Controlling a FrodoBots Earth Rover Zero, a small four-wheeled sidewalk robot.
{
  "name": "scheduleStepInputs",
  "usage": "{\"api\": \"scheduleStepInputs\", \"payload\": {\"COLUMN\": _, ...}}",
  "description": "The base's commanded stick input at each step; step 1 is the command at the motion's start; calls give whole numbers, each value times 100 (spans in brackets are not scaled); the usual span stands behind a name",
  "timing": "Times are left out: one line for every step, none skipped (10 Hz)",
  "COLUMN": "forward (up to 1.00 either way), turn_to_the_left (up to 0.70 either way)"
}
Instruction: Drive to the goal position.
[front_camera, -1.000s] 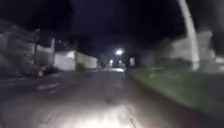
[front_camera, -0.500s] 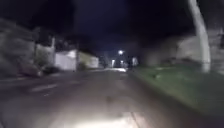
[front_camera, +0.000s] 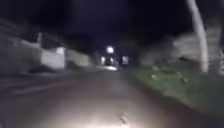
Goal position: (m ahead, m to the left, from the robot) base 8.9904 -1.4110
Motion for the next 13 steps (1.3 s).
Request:
{"api": "scheduleStepInputs", "payload": {"forward": 70, "turn_to_the_left": 0}}
{"api": "scheduleStepInputs", "payload": {"forward": 70, "turn_to_the_left": 0}}
{"api": "scheduleStepInputs", "payload": {"forward": 70, "turn_to_the_left": 0}}
{"api": "scheduleStepInputs", "payload": {"forward": 70, "turn_to_the_left": 0}}
{"api": "scheduleStepInputs", "payload": {"forward": 70, "turn_to_the_left": 0}}
{"api": "scheduleStepInputs", "payload": {"forward": 70, "turn_to_the_left": 0}}
{"api": "scheduleStepInputs", "payload": {"forward": 70, "turn_to_the_left": 0}}
{"api": "scheduleStepInputs", "payload": {"forward": 70, "turn_to_the_left": 0}}
{"api": "scheduleStepInputs", "payload": {"forward": 70, "turn_to_the_left": 0}}
{"api": "scheduleStepInputs", "payload": {"forward": 70, "turn_to_the_left": 0}}
{"api": "scheduleStepInputs", "payload": {"forward": 70, "turn_to_the_left": 0}}
{"api": "scheduleStepInputs", "payload": {"forward": 70, "turn_to_the_left": 0}}
{"api": "scheduleStepInputs", "payload": {"forward": 70, "turn_to_the_left": 0}}
